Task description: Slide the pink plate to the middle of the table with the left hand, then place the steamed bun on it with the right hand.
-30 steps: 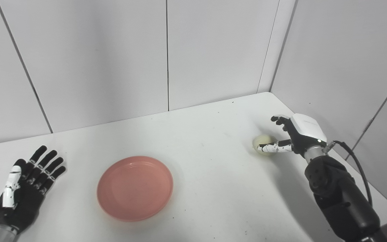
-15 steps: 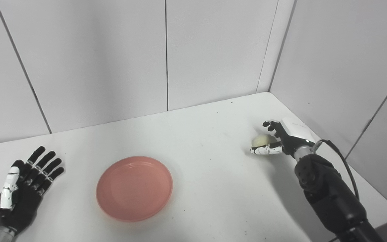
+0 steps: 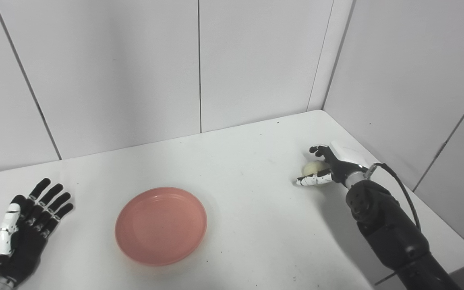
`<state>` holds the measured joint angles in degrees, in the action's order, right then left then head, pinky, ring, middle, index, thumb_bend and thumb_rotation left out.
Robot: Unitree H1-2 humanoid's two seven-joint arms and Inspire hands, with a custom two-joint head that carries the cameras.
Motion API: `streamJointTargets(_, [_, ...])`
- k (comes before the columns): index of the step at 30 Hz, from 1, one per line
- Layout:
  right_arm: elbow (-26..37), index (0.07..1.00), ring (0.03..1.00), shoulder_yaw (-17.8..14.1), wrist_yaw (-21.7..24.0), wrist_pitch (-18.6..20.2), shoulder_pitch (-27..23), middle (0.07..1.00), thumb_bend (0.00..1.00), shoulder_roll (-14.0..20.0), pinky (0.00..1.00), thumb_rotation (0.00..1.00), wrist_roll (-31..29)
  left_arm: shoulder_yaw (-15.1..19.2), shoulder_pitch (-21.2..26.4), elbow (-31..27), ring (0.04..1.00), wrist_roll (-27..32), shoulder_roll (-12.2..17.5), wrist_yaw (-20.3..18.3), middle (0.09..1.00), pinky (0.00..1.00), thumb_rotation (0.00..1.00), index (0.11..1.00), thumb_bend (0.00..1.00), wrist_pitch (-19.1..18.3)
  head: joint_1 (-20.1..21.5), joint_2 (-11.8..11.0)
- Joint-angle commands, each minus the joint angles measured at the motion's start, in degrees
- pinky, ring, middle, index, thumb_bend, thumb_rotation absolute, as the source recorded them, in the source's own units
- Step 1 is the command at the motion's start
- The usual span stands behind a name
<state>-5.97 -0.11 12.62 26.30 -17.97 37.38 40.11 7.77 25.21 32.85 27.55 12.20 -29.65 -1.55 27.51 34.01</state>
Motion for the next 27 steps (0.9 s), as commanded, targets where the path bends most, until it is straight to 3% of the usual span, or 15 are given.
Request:
streamJointTargets(1, [0.4,0.796,0.743,-0.4,-0.9,-0.1,-2.6,0.808,0.88,2.5,0.6,0.45,0.1,-0.7,-6.4,3.3,0.867,-2.2,-0.2,2.4,0.888,0.86,0.85,0.895,0.51,-5.5,-0.1,0.0])
streamJointTargets(17, [-1.1,0.791,0.822,-2.4,5.4,0.6,-3.5,0.842,0.88,3.0,0.72,0.43,2.9,-1.0,-7.1,1.2,0.873,-1.6,-0.1,2.8,0.894,0.86,0.87,0.902,0.5,-6.8,-0.2,0.5])
streamJointTargets(25, [-1.5,0.787,0.718,-3.5,7.0,0.6,-3.7,0.776,0.88,2.5,0.63,0.39,1.6,-1.0,-7.3,0.6,0.873,-1.6,-0.1,2.9,0.895,0.86,0.87,0.903,0.51,-7.0,-0.5,0.7])
streamJointTargets(27, [-2.0,0.759,0.627,-3.3,7.7,0.6,-4.0,0.698,0.86,2.7,0.55,0.34,1.9,-1.0,-7.3,0.8,0.88,-1.6,-0.1,2.8,0.9,0.87,0.88,0.907,0.5,-6.9,-0.4,0.8])
